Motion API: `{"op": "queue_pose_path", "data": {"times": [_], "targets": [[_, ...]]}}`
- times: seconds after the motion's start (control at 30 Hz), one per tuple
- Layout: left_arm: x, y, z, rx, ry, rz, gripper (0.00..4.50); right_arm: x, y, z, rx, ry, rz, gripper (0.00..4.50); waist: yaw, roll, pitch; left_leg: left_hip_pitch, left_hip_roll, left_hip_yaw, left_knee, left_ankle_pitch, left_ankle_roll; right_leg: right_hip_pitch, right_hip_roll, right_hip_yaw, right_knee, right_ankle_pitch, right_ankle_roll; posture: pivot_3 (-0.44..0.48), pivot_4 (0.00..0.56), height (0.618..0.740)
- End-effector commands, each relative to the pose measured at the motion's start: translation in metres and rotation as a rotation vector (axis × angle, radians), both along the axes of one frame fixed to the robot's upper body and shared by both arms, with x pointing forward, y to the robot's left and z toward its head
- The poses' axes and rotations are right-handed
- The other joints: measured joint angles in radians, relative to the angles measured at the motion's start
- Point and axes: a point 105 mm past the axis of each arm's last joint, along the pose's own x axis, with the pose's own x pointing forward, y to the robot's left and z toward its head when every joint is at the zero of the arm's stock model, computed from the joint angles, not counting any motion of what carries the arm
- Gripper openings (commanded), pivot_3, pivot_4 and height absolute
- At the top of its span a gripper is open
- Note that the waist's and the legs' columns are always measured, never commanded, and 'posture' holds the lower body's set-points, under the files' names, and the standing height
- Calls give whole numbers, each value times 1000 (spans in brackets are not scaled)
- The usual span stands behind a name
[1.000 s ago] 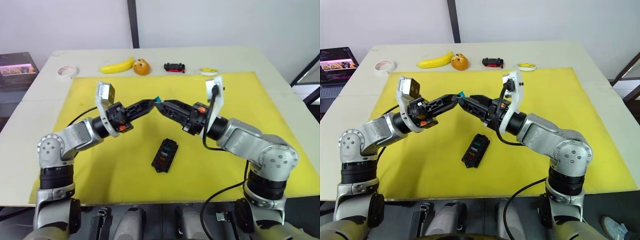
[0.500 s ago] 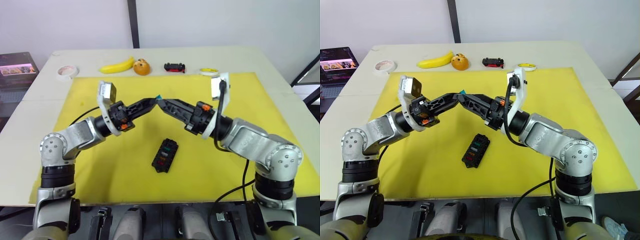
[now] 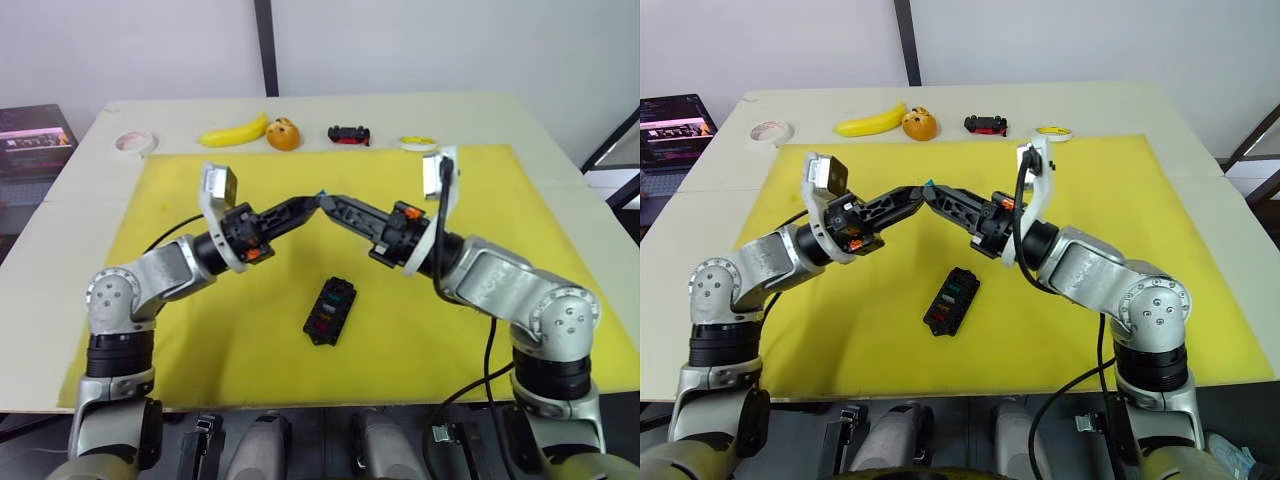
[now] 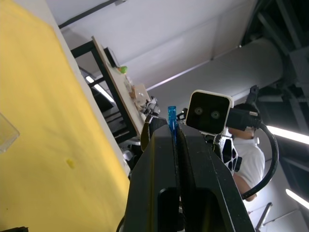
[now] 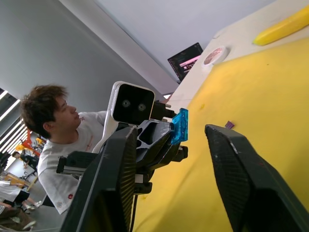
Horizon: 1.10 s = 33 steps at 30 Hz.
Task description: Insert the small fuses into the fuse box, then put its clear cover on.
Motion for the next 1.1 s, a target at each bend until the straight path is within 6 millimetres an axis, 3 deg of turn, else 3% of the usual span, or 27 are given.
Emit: {"op": "queue_pose_path", "data": {"times": [0.03, 0.17, 0.27, 0.97, 1.07, 1.1], "targets": [[-7, -1, 11, -29, -46, -19, 0, -5, 2, 11, 30, -30, 18, 2323, 0, 0, 0, 0, 0, 0, 0, 0, 0, 0, 0, 0, 0, 0, 0, 0, 150, 740], [-6, -1, 11, -29, -45, -17, 0, -5, 1, 11, 30, -28, 17, 2323, 0, 0, 0, 0, 0, 0, 0, 0, 0, 0, 0, 0, 0, 0, 0, 0, 150, 740], [-6, -1, 10, -28, -44, -16, 0, -5, 2, 12, 31, -27, 19, 1600, 0, 0, 0, 0, 0, 0, 0, 0, 0, 0, 0, 0, 0, 0, 0, 0, 150, 740], [-7, -5, 9, -24, -39, -23, 0, -2, 2, 12, 27, -17, 12, 1600, 1, 0, 0, 0, 0, 0, 0, 0, 0, 0, 0, 0, 0, 0, 0, 0, 150, 740], [-7, -5, 8, -22, -37, -26, 0, -2, 2, 12, 28, -17, 15, 784, 1, 0, 0, 0, 0, 0, 0, 0, 0, 0, 0, 0, 0, 0, 0, 0, 150, 740], [-7, -6, 8, -20, -37, -26, 0, -3, 3, 12, 31, -18, 19, 319, 1, 0, 0, 0, 0, 0, 0, 0, 0, 0, 0, 0, 0, 0, 0, 0, 150, 740]]}}
